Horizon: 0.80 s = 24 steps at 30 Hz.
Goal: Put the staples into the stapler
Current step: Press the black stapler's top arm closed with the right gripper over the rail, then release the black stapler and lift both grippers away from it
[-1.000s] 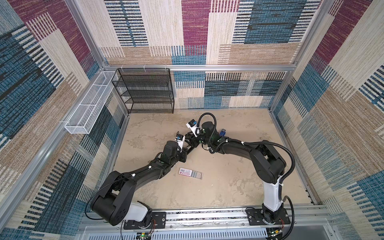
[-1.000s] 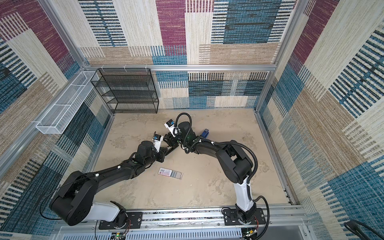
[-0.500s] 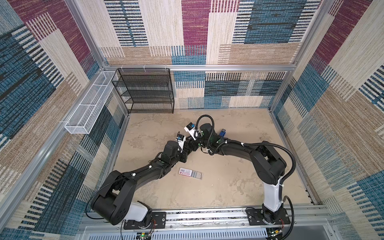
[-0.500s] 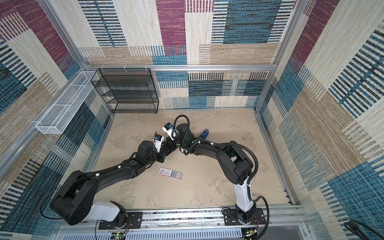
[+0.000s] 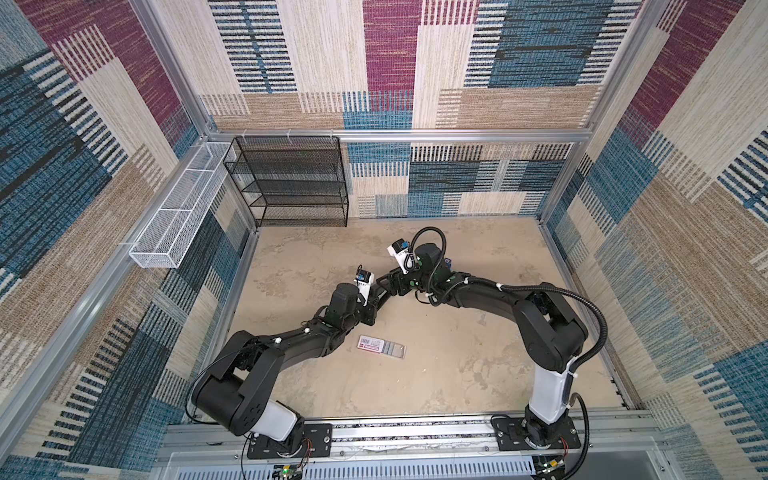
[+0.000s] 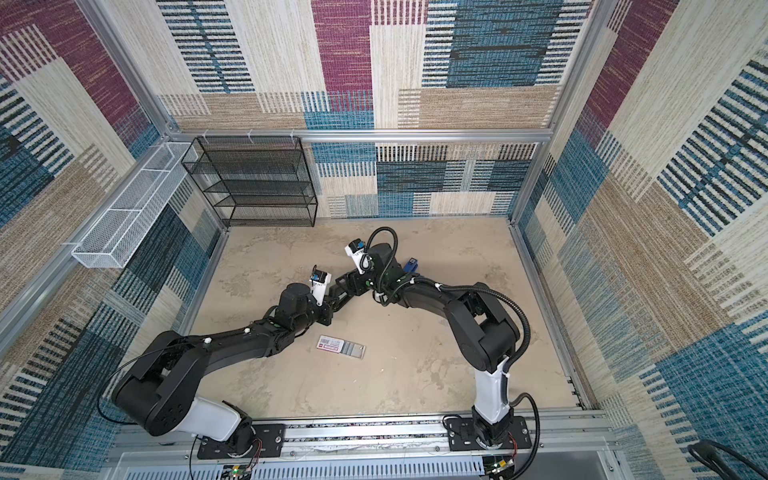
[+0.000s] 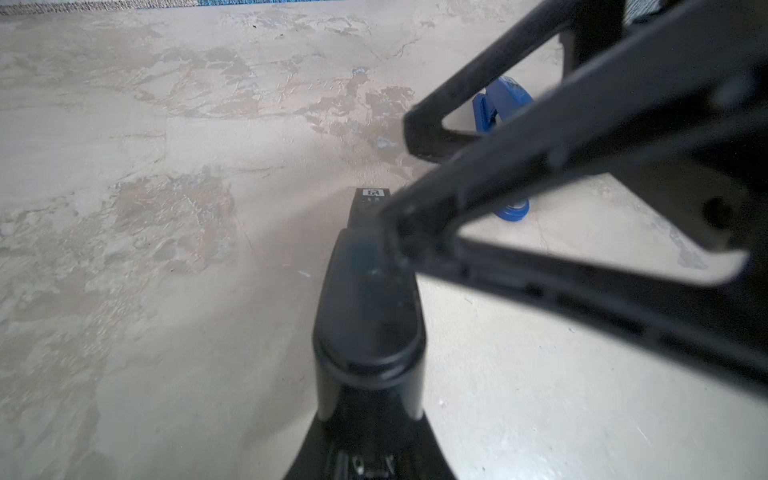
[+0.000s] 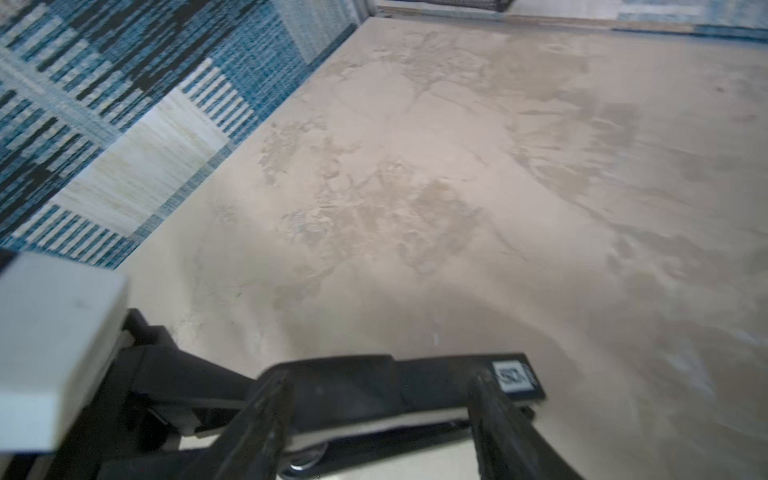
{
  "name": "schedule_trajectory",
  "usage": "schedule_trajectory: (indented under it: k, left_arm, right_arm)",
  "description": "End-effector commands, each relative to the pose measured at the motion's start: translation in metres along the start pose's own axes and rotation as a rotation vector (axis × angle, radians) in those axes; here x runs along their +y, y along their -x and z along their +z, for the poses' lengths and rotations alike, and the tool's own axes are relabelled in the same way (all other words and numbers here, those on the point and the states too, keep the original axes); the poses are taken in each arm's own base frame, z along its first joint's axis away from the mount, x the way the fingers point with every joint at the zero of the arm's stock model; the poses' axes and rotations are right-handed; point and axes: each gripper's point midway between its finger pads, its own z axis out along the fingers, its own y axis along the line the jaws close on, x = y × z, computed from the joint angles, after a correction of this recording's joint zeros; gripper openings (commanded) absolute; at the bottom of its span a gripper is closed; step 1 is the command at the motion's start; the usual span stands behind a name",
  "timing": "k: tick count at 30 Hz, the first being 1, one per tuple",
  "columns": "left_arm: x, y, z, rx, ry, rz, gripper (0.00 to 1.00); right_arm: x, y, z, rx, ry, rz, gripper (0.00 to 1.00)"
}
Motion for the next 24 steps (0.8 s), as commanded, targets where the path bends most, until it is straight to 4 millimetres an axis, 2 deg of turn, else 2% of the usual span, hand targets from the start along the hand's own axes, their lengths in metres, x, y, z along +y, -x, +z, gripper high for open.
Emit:
schedule_trajectory:
  k: [1, 6, 12, 17, 20, 24]
  left_arm:
    - [-0.005, 0.009, 0.009, -0.063, -0.007, 0.039, 0.07]
    - [-0.012, -0.004, 0.034, -0.020, 0.012, 0.081, 0.09]
    - [-0.021, -0.021, 0.049, 0.022, 0.010, 0.119, 0.18]
    - [-0.022, -0.030, 0.048, 0.041, 0.018, 0.136, 0.34]
    - [-0.027, -0.024, 0.041, 0.028, 0.010, 0.135, 0.45]
    - [-0.031, -0.015, 0.022, 0.046, 0.013, 0.131, 0.51]
  right_arm:
    - [-0.020, 0.005, -0.017, -0.040, -0.051, 0.072, 0.70]
    - [-0.043, -0.004, -0.043, -0.066, -0.115, 0.119, 0.70]
    - [-0.054, -0.024, -0.057, -0.049, -0.163, 0.139, 0.70]
    - [-0.061, -0.033, -0.064, -0.050, -0.187, 0.159, 0.70]
    - [-0.063, -0.032, -0.067, -0.055, -0.194, 0.164, 0.70]
    - [-0.063, -0.029, -0.074, -0.067, -0.200, 0.163, 0.70]
